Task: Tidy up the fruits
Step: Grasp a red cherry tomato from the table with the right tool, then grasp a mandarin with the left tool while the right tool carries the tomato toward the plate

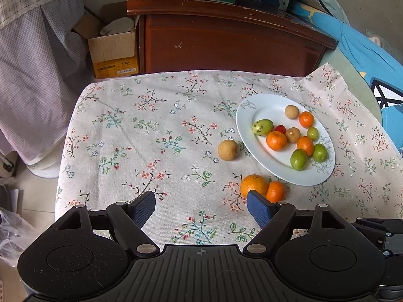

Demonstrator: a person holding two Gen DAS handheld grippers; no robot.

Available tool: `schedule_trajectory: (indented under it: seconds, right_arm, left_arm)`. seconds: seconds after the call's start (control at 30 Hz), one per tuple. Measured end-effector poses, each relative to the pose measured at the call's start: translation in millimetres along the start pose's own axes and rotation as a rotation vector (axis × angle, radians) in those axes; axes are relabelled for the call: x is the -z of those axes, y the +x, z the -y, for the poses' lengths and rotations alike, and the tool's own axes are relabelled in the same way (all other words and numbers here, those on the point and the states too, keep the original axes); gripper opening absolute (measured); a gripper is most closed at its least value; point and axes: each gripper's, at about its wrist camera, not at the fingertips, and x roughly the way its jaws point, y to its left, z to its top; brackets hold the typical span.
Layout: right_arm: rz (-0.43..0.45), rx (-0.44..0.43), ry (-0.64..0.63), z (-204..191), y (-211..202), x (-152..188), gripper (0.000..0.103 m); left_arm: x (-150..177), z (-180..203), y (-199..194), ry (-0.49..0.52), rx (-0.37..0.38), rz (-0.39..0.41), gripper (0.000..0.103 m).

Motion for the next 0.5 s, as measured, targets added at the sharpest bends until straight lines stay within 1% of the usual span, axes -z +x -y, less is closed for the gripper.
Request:
schedule_trajectory:
  seconds: [0.13, 0.2, 0.27, 0.3, 0.43, 0.47, 0.5]
  right_arm:
    - [-0.004, -0.004, -0.001, -5, 9, -1, 0.047]
    - [-0.008, -0.007, -0.005, -8, 14, -1, 0.042]
    - [-0.014, 0.0, -0.008, -10, 19, -1, 0.042]
    - [-0.016, 0.003, -0.011, -11, 21, 0, 0.039]
    - [0.003, 0.02, -0.032, -16, 24, 1, 0.033]
    - [0.004, 0.023, -0.034, -16, 25, 1, 0.028]
    - [0.005, 0.025, -0.036, -16, 25, 1, 0.028]
  left_arm:
    - [-1, 2, 4, 0.01, -0.005, 0.008, 0.081]
    - [-1, 2, 5, 0.015, -0.007, 0.011, 0.081]
    - [-1, 2, 6, 0.018, -0.004, 0.015, 0.081]
    - [-1, 2, 6, 0.02, -0.001, 0.017, 0.081]
    - [0, 5, 8, 0.043, 0.007, 0.023, 0.081]
    - [0, 6, 10, 0.052, 0.012, 0.024, 0.081]
    - [1, 7, 11, 0.058, 0.018, 0.024, 0.081]
